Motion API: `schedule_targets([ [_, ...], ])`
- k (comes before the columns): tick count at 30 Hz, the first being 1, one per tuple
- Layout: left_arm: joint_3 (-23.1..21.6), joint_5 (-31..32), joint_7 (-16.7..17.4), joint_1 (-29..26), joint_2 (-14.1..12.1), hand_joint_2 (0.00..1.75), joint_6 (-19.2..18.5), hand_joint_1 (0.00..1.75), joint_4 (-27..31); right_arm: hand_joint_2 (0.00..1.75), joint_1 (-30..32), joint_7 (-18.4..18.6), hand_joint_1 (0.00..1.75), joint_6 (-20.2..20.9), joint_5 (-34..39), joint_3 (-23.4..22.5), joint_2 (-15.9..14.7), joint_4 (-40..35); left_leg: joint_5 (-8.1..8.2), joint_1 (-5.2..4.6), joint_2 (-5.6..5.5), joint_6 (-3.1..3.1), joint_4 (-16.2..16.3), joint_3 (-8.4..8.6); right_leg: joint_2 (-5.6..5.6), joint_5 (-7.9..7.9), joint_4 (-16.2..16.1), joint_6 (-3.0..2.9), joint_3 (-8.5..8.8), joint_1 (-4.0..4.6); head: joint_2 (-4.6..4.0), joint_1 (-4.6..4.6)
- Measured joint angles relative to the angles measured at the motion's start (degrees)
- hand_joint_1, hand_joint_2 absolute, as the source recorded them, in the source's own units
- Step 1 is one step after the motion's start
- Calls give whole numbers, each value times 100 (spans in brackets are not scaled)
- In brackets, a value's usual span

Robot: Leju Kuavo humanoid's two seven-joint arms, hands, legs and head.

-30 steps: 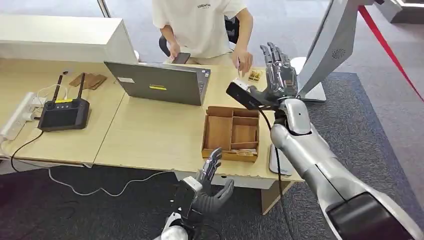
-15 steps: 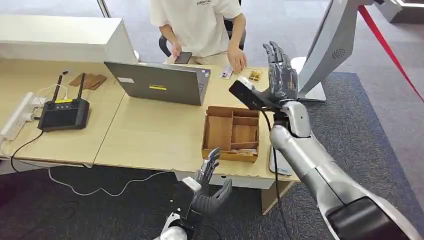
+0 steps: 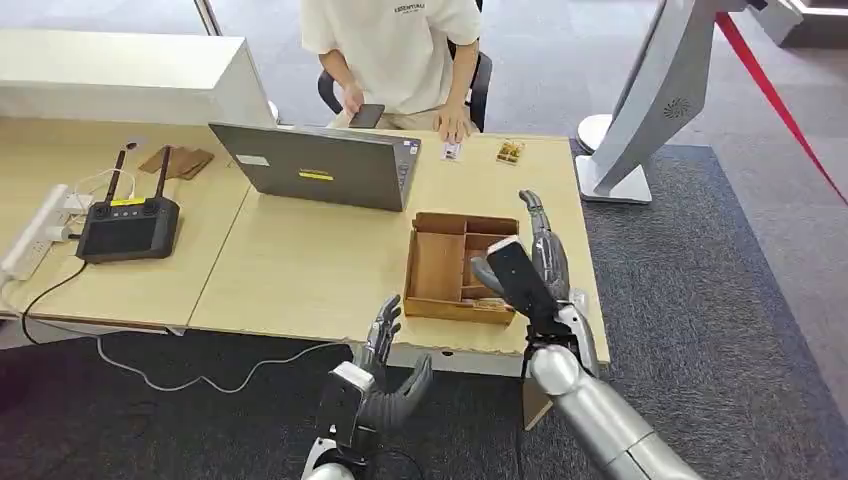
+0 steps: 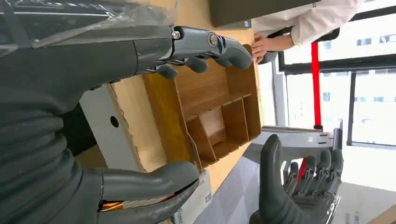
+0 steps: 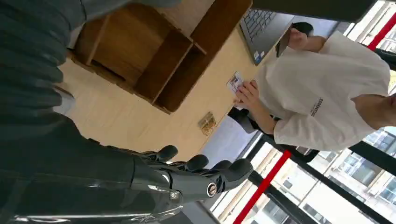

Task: Pass the card to the sensor for recognition and then transmit it.

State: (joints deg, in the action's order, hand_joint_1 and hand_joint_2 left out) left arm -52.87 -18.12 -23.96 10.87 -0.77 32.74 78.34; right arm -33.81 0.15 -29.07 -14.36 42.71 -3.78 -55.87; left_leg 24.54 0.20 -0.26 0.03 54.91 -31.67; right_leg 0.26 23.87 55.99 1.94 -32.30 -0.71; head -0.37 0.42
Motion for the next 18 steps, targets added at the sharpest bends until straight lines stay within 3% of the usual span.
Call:
schedule_targets([
  [6,94,144,-76,-116,-46,175,162,0,168,175,395,245,0,313,-511,7,-258,-741,0,0,0,0,0,1,0,0,0,0,2,1,0,0],
  [14,203,393,31,-280,-146,175,221,0,516,175,851,382,0,365,-727,-52,-454,-1479,1,1,0,-1,0,1,0,1,0,0,1,1,0,0],
  [18,247,409,66,-318,-157,175,214,0,581,175,991,560,0,485,-1216,-103,-503,-1685,1,1,1,-1,0,2,0,1,0,0,3,1,0,0],
])
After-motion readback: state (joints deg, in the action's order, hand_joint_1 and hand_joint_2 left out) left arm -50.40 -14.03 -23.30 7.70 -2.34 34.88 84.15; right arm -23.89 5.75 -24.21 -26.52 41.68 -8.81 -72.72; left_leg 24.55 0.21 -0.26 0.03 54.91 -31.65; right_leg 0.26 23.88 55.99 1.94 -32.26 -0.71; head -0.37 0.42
